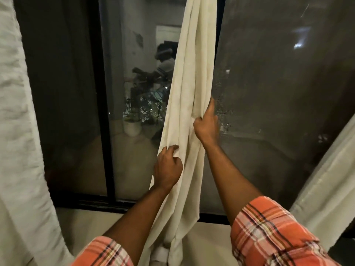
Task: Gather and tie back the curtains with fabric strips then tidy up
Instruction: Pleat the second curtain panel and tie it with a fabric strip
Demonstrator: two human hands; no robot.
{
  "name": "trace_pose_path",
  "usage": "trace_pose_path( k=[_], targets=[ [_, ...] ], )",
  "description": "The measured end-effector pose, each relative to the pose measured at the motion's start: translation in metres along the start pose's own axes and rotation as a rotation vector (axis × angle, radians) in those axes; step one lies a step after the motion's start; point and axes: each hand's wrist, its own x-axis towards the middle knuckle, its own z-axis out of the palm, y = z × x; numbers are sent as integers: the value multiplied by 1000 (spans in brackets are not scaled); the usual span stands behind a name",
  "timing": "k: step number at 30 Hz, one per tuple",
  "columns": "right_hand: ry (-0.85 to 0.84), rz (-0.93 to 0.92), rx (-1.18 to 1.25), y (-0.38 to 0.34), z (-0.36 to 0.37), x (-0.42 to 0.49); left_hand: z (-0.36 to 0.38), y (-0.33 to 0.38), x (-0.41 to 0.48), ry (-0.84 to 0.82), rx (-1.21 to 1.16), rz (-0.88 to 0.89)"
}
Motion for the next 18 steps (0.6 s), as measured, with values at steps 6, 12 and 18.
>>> trace_pose_path(
  k=[6,12,18],
  targets=[
    [-144,129,-118,51,19,-47,18,-4,0,-70,-28,-65],
    [-161,71,-109,98,33,-103,30,-19,-21,-100,-15,-107],
    [214,-595,-274,40,6,-31,25,-15,-18,-68,20,-64]
  ],
)
